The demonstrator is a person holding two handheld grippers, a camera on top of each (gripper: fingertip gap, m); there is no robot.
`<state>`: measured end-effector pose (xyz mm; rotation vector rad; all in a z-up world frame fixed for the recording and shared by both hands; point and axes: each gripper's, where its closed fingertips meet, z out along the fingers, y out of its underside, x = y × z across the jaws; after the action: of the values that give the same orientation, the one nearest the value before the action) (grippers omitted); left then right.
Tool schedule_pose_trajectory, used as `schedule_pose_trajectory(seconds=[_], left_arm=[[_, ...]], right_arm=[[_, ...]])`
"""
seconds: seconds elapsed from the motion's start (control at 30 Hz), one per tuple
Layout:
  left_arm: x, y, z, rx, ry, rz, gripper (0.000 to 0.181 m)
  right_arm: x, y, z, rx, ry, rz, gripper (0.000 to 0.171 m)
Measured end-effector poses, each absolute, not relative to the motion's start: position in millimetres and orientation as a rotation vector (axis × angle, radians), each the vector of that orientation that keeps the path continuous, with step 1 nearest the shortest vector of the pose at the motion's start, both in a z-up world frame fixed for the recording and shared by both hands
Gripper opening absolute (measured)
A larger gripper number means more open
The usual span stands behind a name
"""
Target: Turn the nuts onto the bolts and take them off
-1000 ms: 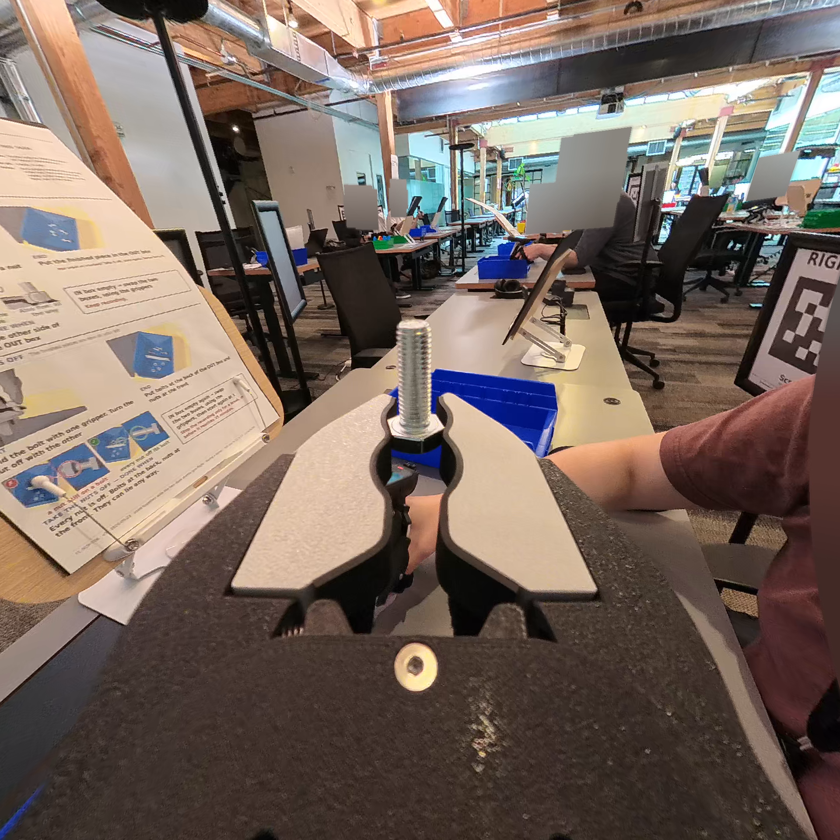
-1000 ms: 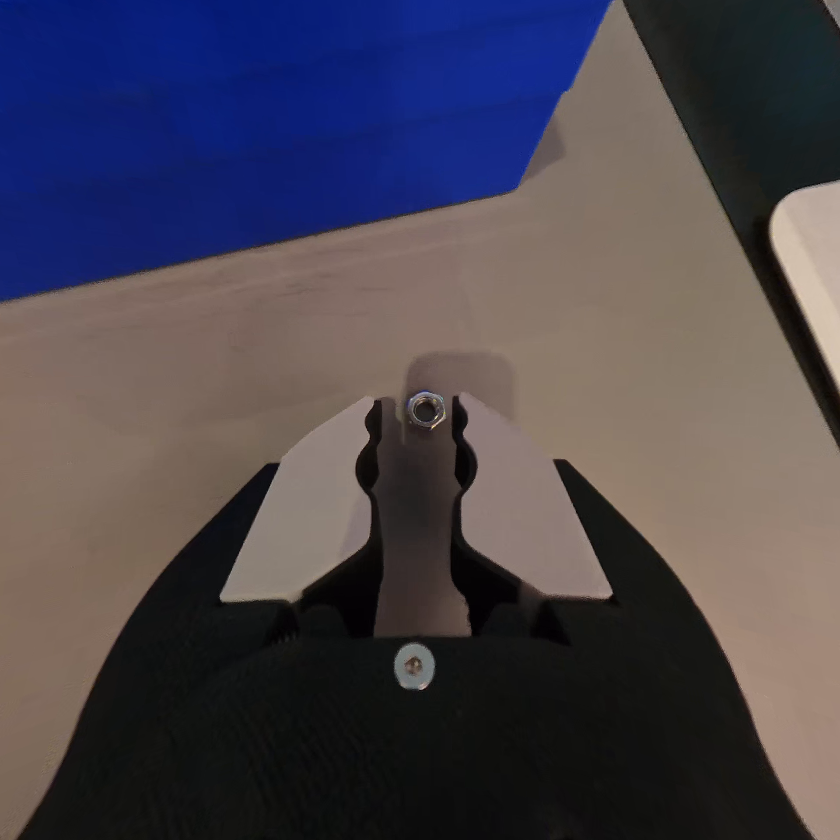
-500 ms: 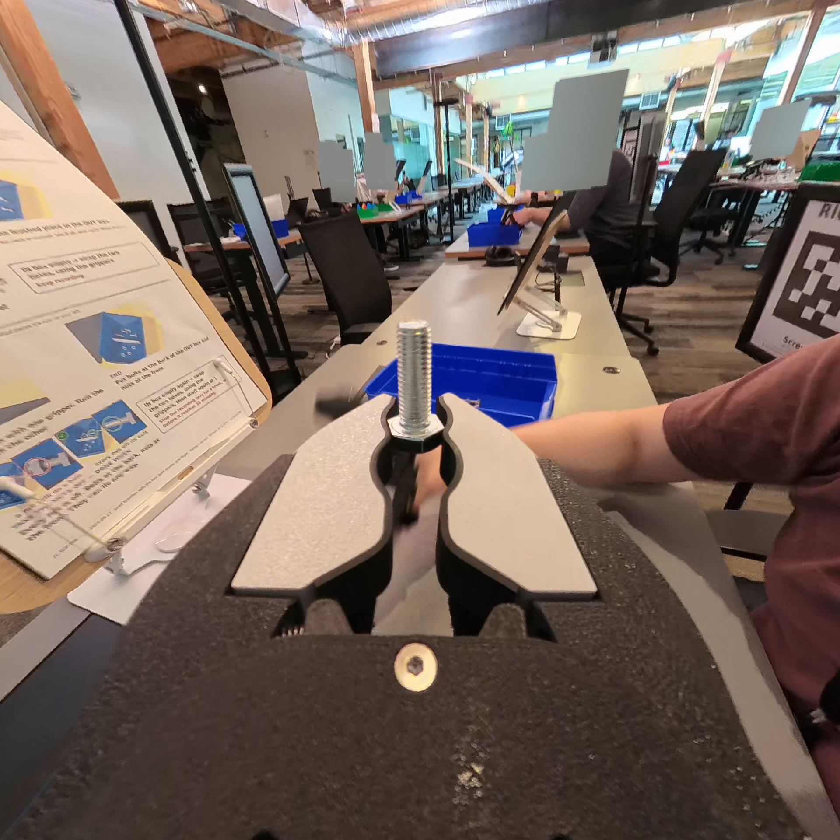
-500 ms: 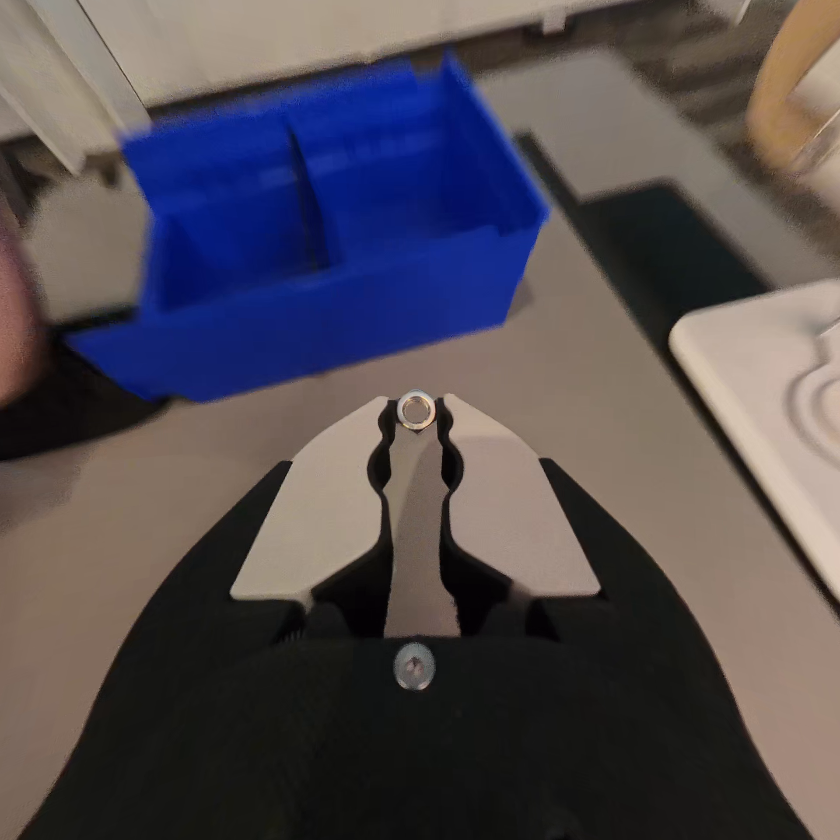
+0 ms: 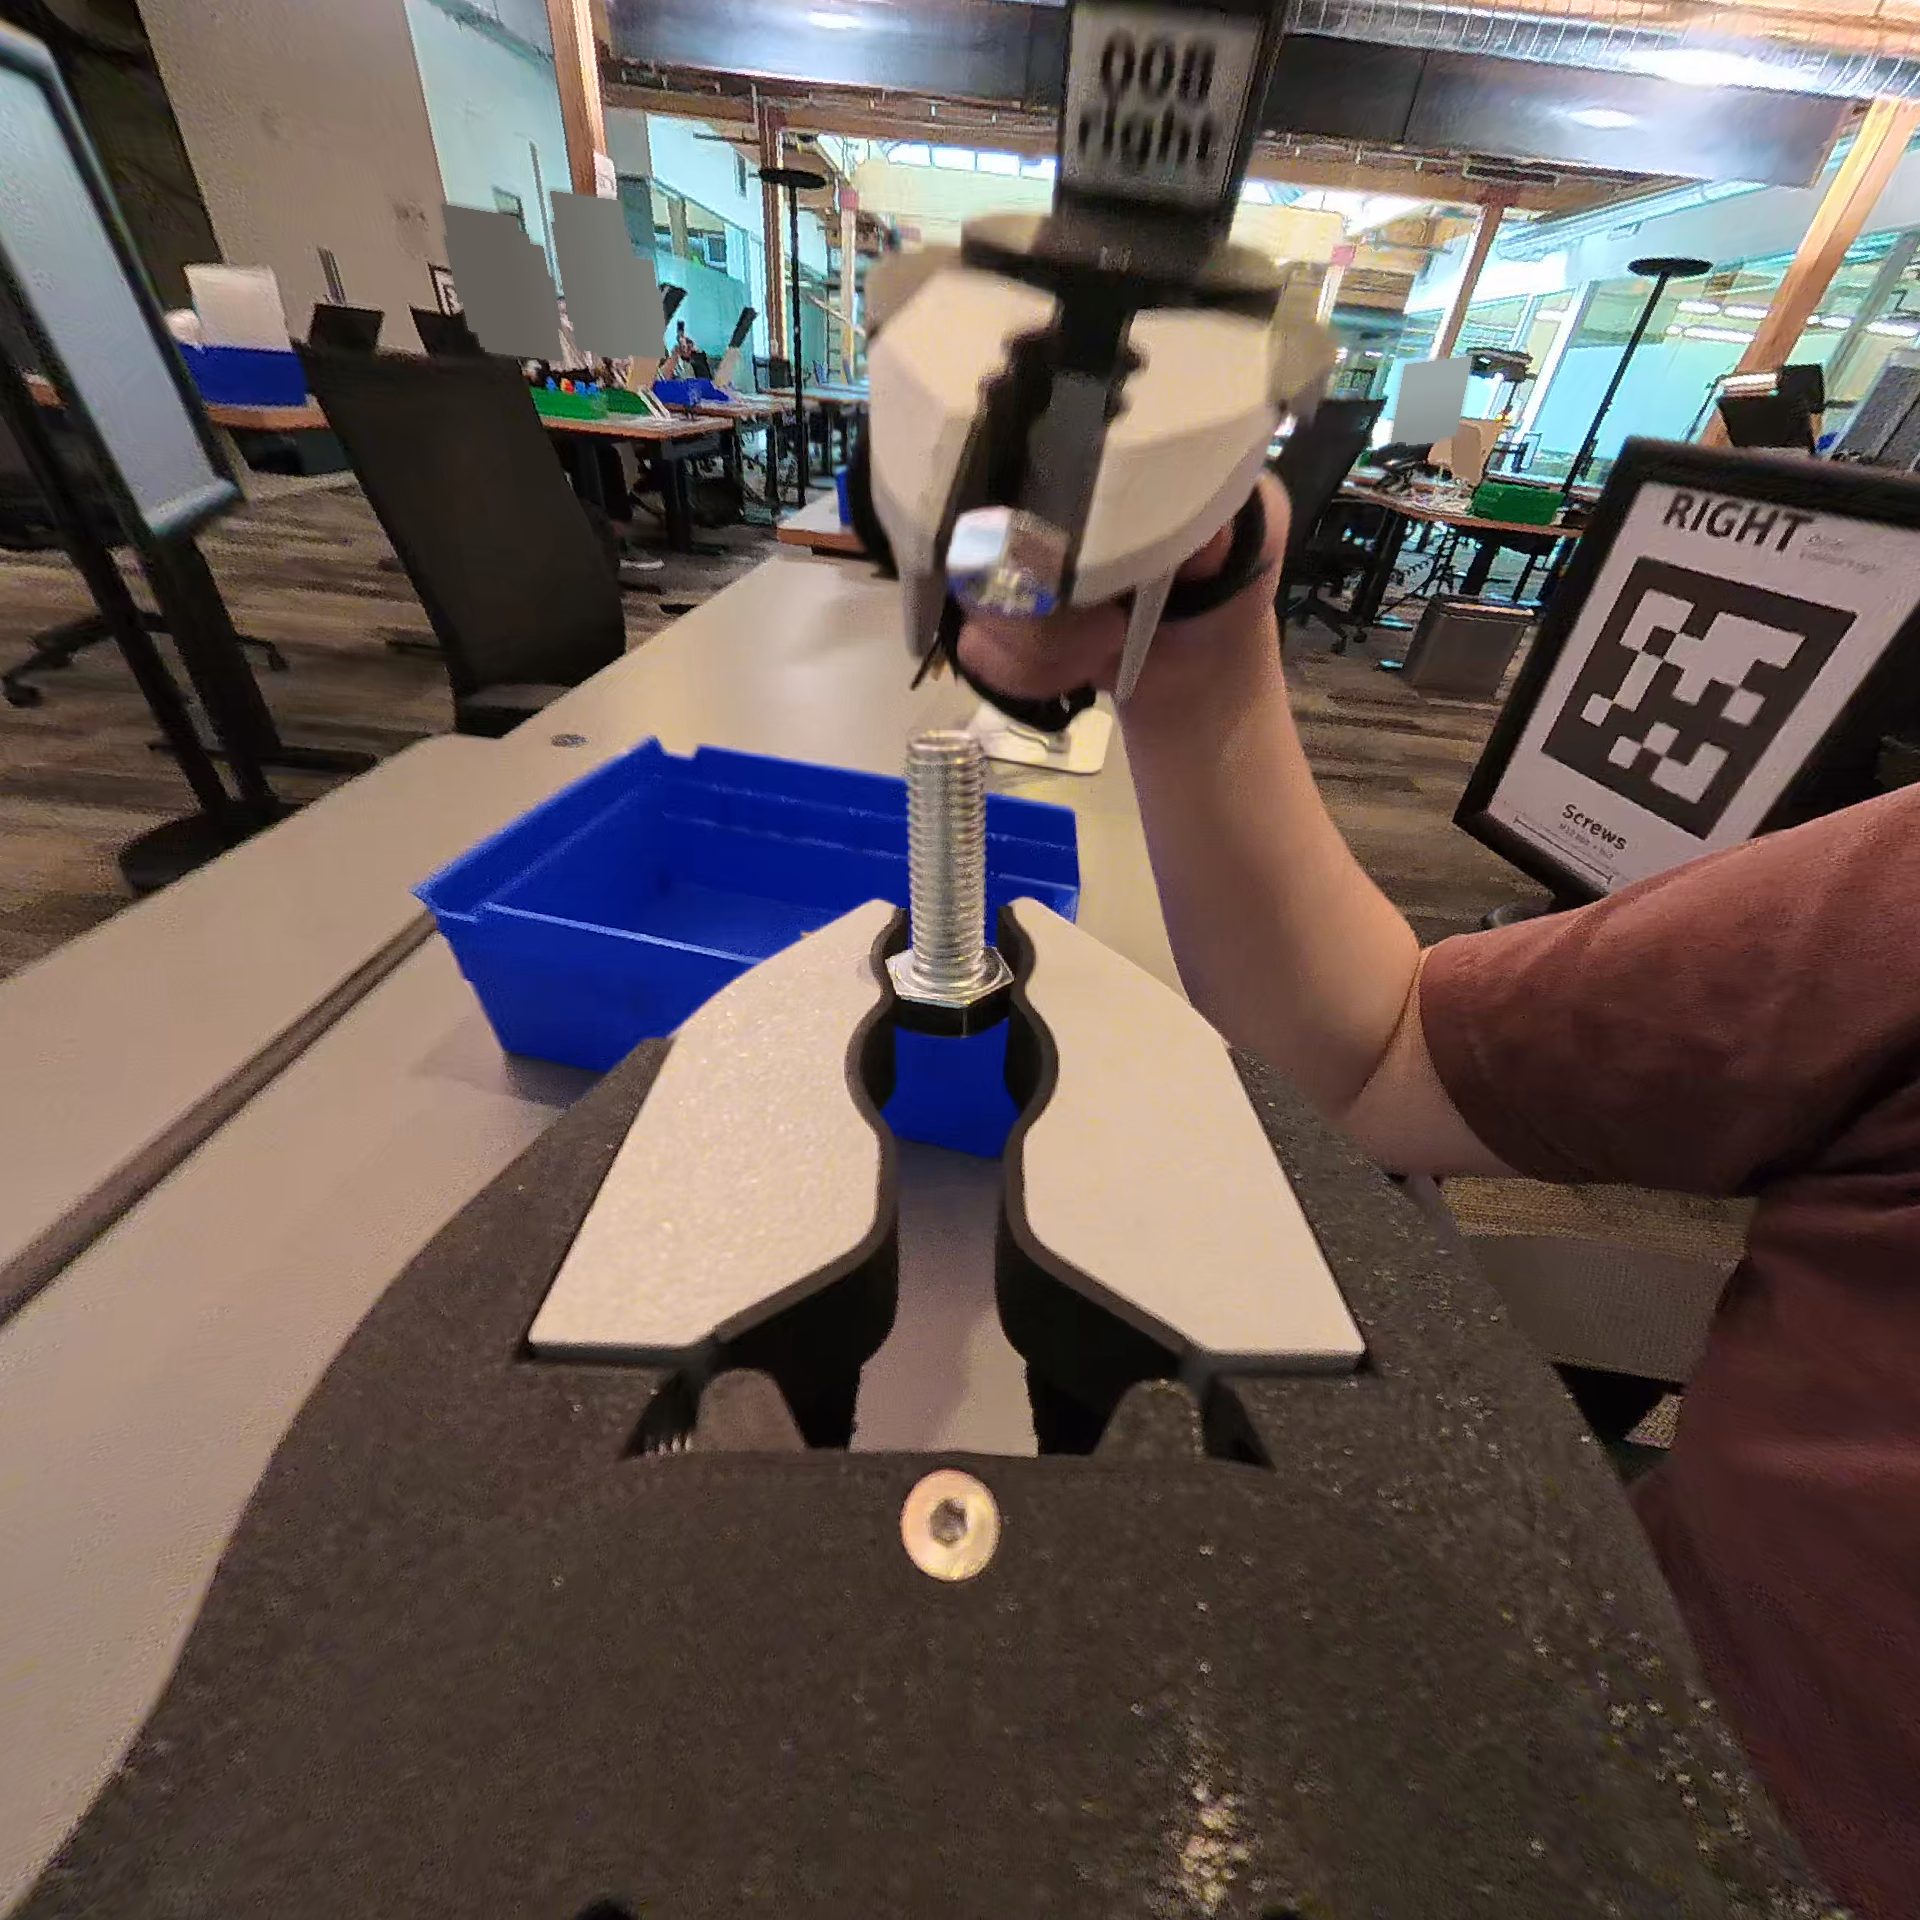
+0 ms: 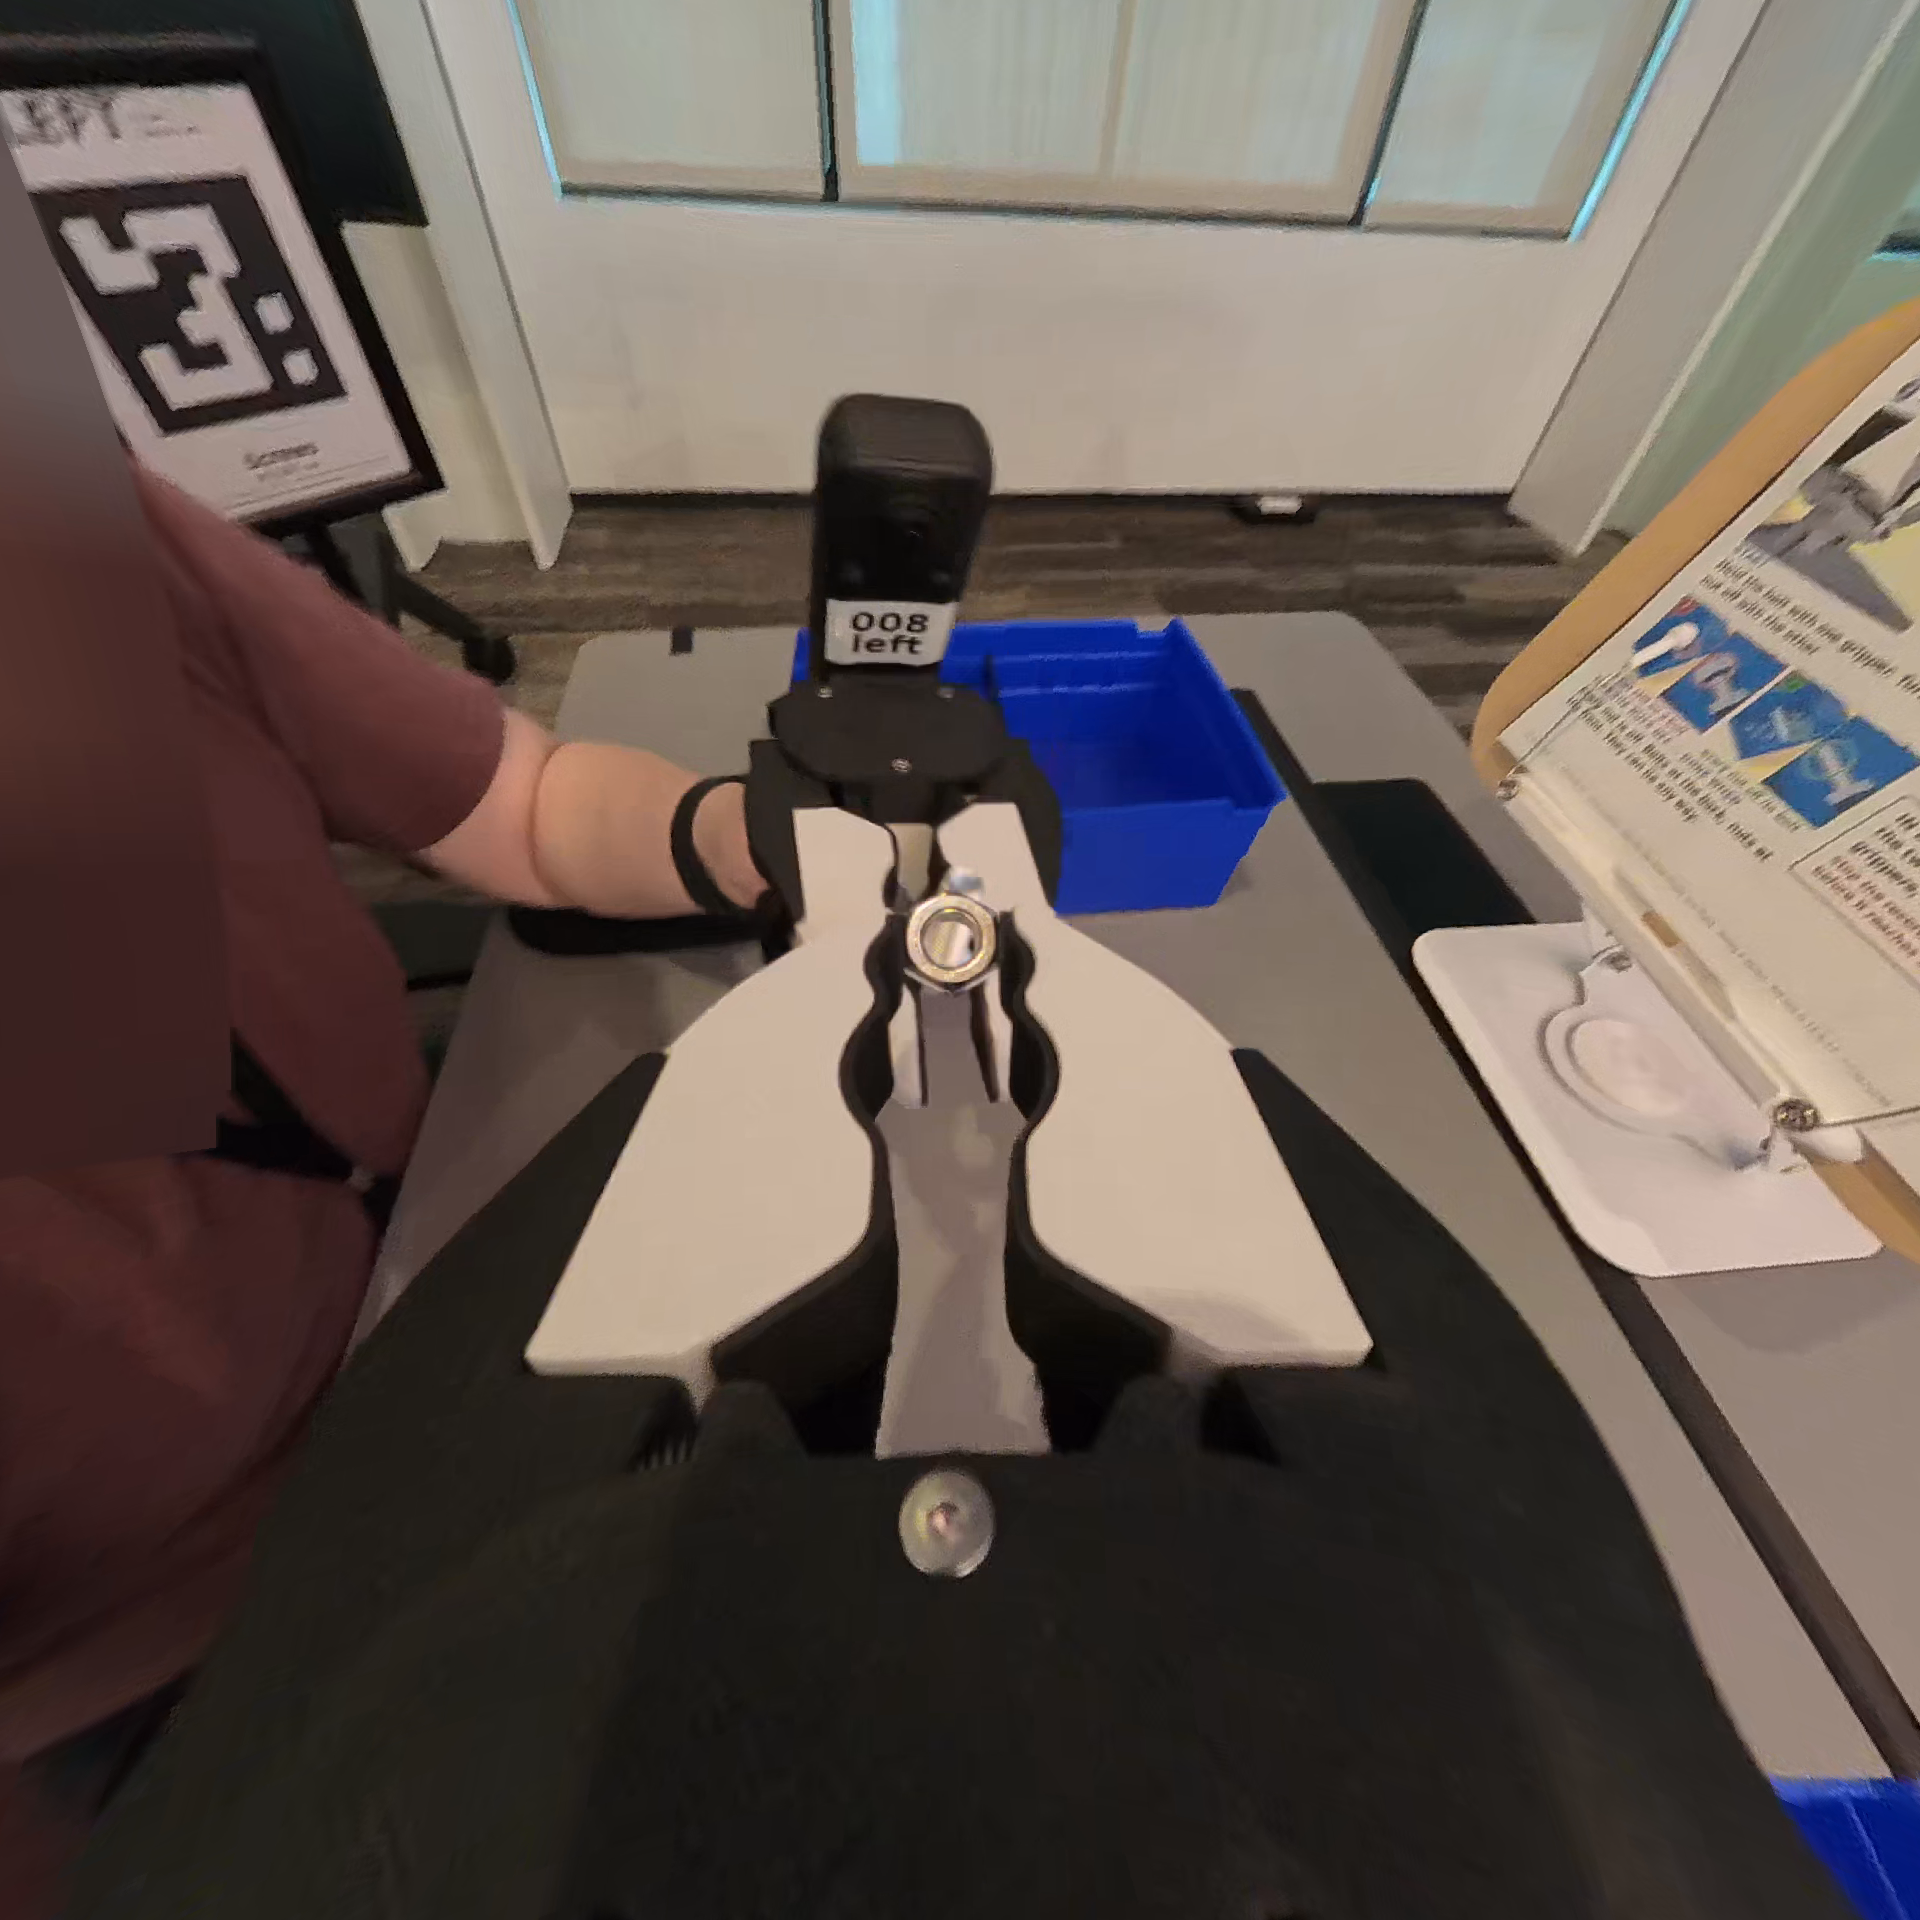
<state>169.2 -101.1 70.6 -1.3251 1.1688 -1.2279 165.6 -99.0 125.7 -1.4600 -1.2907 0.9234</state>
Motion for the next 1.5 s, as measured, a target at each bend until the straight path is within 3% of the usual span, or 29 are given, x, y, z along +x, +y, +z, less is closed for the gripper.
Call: schedule_pose_trajectory(seconds=[0.3,0.87,1.2,1.5], left_arm=[[195,-105,12,-1.423,1.368,-1.106,0.015],[194,-170,7,-1.236,1.701,-1.357,0.016],[176,-92,25,-1.470,1.352,-1.009,0.015],[148,-43,28,-1.598,1.145,-0.609,0.015]], right_arm=[[168,-106,75,-1.457,-1.637,0.734,0.018],[165,-156,56,-1.194,-1.963,0.848,0.018],[143,-83,76,-1.750,-1.323,0.979,0.018],[125,-49,80,-1.817,-0.986,0.946,0.018]])
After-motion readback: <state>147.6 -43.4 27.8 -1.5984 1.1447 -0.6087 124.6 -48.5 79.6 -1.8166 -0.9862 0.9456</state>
